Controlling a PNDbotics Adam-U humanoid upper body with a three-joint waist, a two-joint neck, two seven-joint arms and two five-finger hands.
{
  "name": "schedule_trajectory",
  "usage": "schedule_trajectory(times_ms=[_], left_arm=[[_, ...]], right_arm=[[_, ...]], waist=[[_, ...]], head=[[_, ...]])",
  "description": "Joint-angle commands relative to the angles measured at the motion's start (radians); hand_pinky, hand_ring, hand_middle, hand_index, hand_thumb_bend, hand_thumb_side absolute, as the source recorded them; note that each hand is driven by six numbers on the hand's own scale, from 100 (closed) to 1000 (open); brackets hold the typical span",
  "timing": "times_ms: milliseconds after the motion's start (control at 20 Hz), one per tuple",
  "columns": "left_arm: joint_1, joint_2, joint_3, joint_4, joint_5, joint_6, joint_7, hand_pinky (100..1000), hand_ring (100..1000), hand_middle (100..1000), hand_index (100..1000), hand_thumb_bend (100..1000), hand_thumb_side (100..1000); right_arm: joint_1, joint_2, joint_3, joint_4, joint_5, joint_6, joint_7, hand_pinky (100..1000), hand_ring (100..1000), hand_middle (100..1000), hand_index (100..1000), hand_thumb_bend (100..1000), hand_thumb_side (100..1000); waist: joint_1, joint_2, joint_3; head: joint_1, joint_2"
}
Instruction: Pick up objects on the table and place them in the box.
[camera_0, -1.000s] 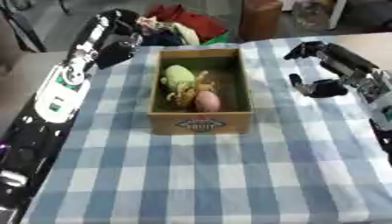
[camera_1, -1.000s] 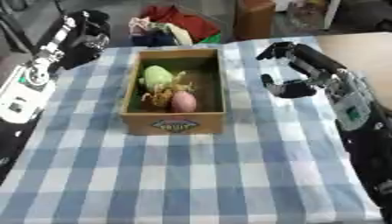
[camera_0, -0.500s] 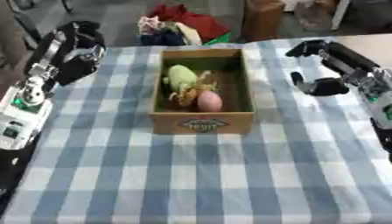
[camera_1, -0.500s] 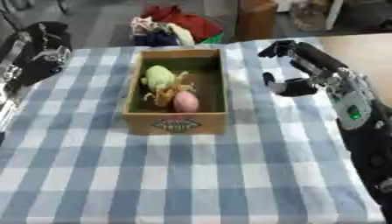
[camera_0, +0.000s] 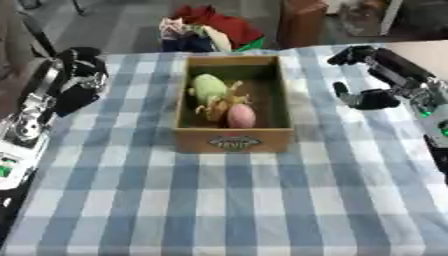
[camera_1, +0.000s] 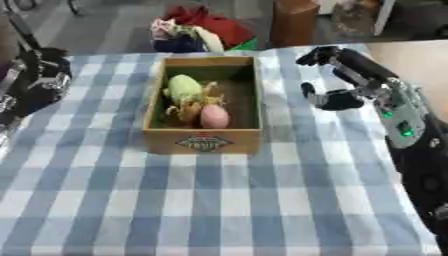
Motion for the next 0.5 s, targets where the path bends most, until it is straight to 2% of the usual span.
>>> schedule_trajectory(times_ms=[50, 500], left_arm=[[-0.006, 0.032, 0.013, 0.002, -0.010, -0.005, -0.006, 809, 675, 664, 817, 100, 391], [0.002, 0.026, 0.014, 0.015, -0.019, -0.007, -0.008, 809, 675, 665, 818, 100, 391]], right_arm=[[-0.019, -0.026, -0.006, -0.015, 0.003, 0.001, -0.005, 796, 794, 754, 852, 100, 198], [-0.017, -0.026, -0.007, -0.016, 0.002, 0.003, -0.006, 796, 793, 754, 856, 100, 196]], waist=[[-0.002, -0.015, 0.001], [-0.003, -0.013, 0.001]], head=[[-0.002, -0.004], [-0.001, -0.004]])
